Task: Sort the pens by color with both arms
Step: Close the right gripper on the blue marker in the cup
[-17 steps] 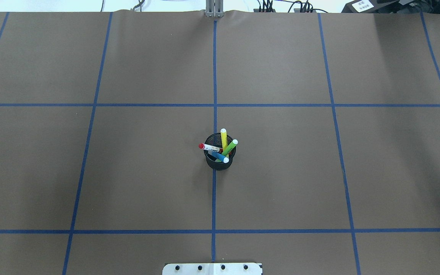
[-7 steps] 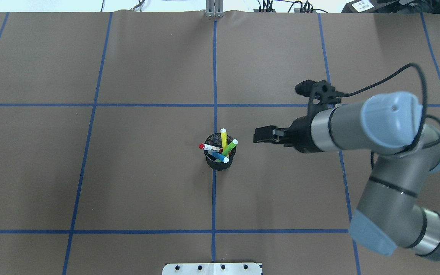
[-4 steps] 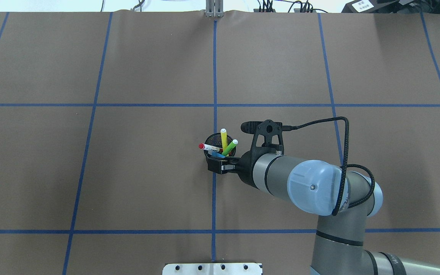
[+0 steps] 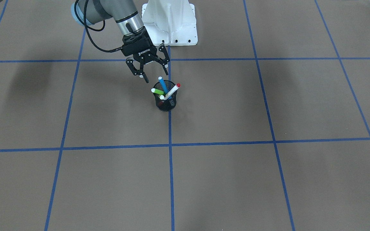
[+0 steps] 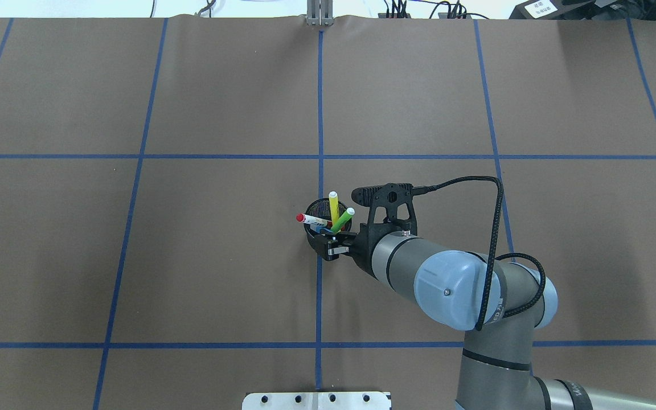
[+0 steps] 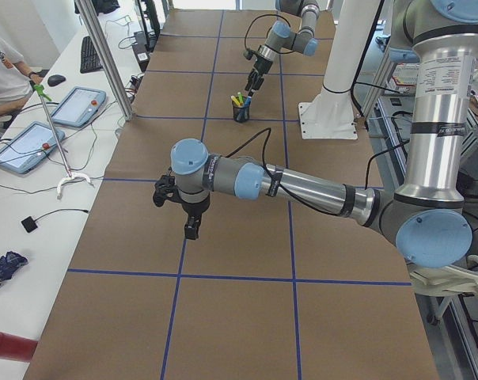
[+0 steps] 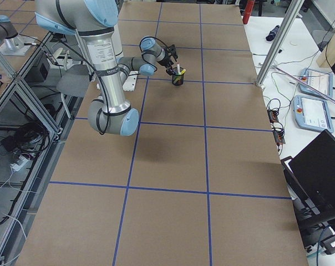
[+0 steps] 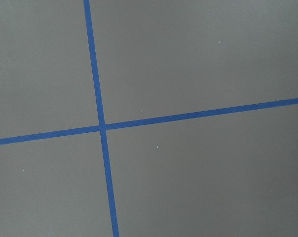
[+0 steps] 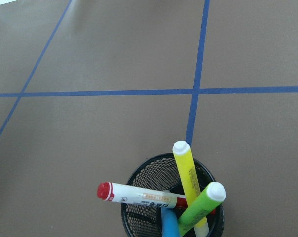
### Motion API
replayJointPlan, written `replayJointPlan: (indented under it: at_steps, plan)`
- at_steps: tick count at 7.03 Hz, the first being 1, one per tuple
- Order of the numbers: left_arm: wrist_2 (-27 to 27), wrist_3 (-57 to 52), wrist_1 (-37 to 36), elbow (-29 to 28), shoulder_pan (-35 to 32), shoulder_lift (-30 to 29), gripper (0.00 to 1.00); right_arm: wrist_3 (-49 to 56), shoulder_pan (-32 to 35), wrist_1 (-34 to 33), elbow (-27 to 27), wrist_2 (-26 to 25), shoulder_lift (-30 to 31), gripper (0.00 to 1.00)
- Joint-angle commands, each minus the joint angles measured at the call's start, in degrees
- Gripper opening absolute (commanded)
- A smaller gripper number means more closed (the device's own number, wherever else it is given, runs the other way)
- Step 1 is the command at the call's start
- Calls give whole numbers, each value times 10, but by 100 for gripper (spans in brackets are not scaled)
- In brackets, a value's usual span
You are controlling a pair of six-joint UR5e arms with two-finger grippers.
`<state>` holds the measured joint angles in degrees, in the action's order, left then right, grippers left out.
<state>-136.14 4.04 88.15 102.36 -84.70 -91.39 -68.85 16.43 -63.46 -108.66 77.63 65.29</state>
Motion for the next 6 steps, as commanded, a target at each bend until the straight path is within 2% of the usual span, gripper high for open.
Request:
replayJointPlan:
  at_steps: [1, 3, 6]
  plan:
    - [0, 0, 0, 0, 2, 0, 100, 2, -6, 0, 5, -1, 2, 72]
    - [0, 0, 0, 0, 2, 0, 100, 3, -7, -1, 5, -1, 2, 57]
    - [0, 0, 0, 0, 2, 0, 100, 4, -14, -3, 10, -13, 1, 55]
